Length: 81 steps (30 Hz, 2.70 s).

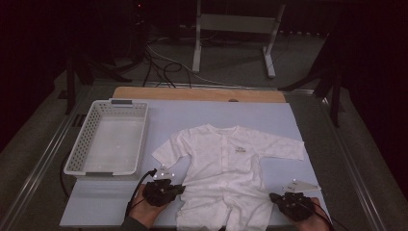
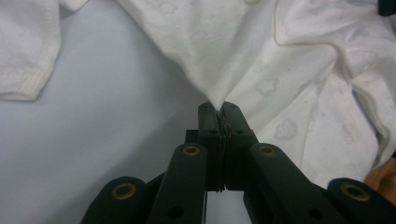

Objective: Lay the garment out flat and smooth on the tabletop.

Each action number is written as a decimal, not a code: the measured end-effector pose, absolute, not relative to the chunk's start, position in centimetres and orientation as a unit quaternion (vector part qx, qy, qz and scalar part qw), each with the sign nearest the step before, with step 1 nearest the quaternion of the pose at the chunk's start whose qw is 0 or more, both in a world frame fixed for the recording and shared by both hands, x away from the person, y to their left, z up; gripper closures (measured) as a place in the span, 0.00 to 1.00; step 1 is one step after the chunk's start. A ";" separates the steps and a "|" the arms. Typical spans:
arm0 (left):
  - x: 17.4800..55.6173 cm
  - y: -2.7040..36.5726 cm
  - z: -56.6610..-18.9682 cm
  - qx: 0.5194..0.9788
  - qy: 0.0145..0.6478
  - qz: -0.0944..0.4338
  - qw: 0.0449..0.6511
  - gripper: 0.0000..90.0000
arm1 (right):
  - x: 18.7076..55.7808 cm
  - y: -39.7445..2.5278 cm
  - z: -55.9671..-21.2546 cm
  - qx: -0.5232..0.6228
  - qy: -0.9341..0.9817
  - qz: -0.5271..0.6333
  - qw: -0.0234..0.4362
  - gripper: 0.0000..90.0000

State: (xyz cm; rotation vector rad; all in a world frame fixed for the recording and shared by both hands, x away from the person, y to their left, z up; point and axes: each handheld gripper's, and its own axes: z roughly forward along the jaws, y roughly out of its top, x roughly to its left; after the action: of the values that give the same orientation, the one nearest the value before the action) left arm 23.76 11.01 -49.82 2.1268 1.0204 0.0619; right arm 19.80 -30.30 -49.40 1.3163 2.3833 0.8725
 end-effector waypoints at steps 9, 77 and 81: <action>25.1 12.4 -49.8 0.810 0.448 0.055 0.374 0.98 | 19.6 -28.3 -49.6 0.427 0.843 0.305 0.118 0.99; 24.6 11.6 -46.7 0.770 0.407 0.090 0.483 0.00 | 22.1 -33.7 -47.3 0.455 0.749 0.442 0.191 0.11; 24.9 11.8 -46.5 0.766 0.403 0.096 0.492 0.00 | 22.4 -33.4 -47.0 0.447 0.750 0.445 0.197 0.11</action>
State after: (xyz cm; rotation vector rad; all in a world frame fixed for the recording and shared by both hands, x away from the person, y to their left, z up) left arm 24.94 11.81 -46.48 1.8586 0.9794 0.2335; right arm 22.42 -33.36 -47.00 1.2513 2.1003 1.2468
